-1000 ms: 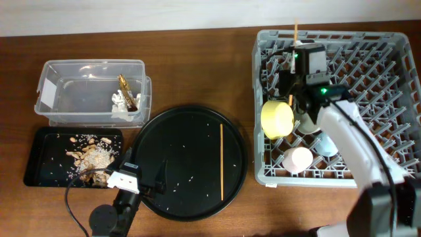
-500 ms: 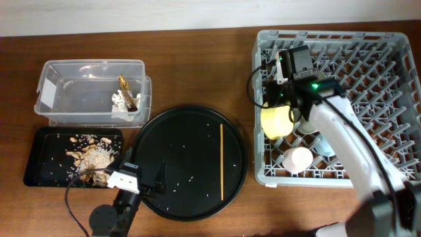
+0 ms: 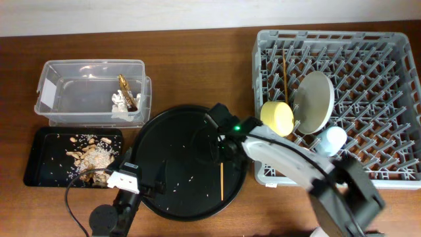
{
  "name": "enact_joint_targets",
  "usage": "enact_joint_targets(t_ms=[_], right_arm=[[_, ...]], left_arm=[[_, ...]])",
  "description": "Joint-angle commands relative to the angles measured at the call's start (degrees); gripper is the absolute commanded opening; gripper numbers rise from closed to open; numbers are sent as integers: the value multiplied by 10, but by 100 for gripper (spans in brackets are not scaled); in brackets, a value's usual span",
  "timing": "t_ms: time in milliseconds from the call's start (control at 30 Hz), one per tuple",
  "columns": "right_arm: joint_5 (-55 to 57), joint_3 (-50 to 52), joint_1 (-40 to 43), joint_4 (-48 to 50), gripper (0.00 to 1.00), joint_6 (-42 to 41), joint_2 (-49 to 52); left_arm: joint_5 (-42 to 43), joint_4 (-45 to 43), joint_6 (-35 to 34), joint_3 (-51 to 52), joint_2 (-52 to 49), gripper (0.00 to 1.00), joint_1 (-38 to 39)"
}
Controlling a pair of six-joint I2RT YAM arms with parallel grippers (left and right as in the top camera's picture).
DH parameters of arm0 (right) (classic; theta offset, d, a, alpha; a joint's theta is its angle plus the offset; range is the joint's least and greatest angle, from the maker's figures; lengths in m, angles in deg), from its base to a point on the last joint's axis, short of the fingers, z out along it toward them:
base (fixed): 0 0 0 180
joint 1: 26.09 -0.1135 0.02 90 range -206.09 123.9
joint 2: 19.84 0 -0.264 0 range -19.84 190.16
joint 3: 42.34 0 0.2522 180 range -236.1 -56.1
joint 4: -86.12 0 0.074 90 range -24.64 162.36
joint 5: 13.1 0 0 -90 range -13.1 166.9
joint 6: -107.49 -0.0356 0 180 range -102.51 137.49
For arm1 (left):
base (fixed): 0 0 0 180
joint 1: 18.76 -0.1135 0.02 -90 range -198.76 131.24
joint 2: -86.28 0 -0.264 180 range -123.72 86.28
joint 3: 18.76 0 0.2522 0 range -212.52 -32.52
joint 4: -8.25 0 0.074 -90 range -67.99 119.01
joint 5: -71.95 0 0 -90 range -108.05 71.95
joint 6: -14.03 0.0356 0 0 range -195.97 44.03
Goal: Sort waste into correct bins and load items into the dishwasher rack
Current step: 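Grasp the second chopstick with the right gripper, then insert the second chopstick into the rack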
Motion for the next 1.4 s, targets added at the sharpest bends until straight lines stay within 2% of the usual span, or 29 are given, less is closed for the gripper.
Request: enact_joint_targets(t_ms=[0, 133, 167, 200, 267, 400, 500, 600, 700, 800, 967, 1033, 1067, 1100, 1133, 1200, 1300, 1367], right_arm=[[14, 2, 5, 17, 36, -26, 47], [-19, 2, 5, 17, 28, -26, 79], [-19, 2, 5, 9, 11, -27, 80], [-18, 0, 6, -2, 4, -26, 75], [-13, -6, 10, -18, 4, -26, 53], [26, -60, 41, -64, 4, 37, -61], [72, -119, 94, -69, 4, 94, -163], [122, -146, 180, -24, 4, 155, -229], [123, -145, 263, 16, 4, 205, -219], [122, -145, 327, 50, 4, 207, -163], [90, -145, 339, 85, 4, 274, -71], [100, -145, 335, 97, 11, 275, -40], [100, -145, 334, 98, 17, 275, -35], [99, -146, 331, 96, 31, 275, -38], [99, -149, 327, 89, 35, 275, -47], [99, -162, 311, 49, 38, 270, -87], [70, -180, 246, -45, 42, 264, -199], [54, -180, 197, -87, 44, 225, -265]], left_arm=[[5, 1, 9, 3, 3, 99, -4], [5, 1, 9, 3, 3, 99, -4], [5, 1, 9, 3, 3, 99, -4], [5, 1, 9, 3, 3, 99, -4], [5, 1, 9, 3, 3, 99, -4], [5, 1, 9, 3, 3, 99, -4], [5, 1, 9, 3, 3, 99, -4], [5, 1, 9, 3, 3, 99, -4], [5, 1, 9, 3, 3, 99, -4], [5, 1, 9, 3, 3, 99, -4], [5, 1, 9, 3, 3, 99, -4], [5, 1, 9, 3, 3, 99, -4], [5, 1, 9, 3, 3, 99, -4], [5, 1, 9, 3, 3, 99, -4], [5, 1, 9, 3, 3, 99, -4], [5, 1, 9, 3, 3, 99, -4], [5, 1, 9, 3, 3, 99, -4], [5, 1, 9, 3, 3, 99, -4]])
